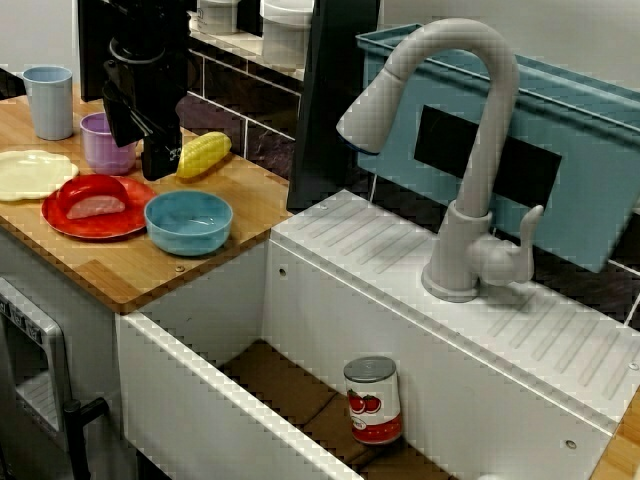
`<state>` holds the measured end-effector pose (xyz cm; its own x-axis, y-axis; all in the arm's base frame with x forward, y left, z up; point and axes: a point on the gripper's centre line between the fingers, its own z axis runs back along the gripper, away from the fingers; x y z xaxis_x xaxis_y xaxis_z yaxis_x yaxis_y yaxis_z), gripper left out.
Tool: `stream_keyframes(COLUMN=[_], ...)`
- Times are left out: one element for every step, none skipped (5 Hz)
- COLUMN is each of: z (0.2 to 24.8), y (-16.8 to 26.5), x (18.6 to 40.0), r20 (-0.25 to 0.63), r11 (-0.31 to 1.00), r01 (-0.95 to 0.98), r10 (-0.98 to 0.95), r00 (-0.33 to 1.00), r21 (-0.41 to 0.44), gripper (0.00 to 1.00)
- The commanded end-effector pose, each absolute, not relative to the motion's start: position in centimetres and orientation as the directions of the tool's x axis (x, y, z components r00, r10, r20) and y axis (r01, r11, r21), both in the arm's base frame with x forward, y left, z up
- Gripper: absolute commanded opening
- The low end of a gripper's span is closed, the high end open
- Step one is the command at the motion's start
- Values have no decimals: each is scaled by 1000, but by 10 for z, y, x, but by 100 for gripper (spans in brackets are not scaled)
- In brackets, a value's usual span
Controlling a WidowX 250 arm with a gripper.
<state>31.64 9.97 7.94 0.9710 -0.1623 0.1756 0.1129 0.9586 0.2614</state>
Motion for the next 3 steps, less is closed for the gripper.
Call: stream_keyframes(z=[82,76,80], y=[116,123,126], x=[324,330,334], r20=[226,216,215], r11=[926,930,942], r01=[174,155,146], r10=[-258,-235,-217], r00=[939,948,952], r21=[334,332,303], gripper=[100,100,0])
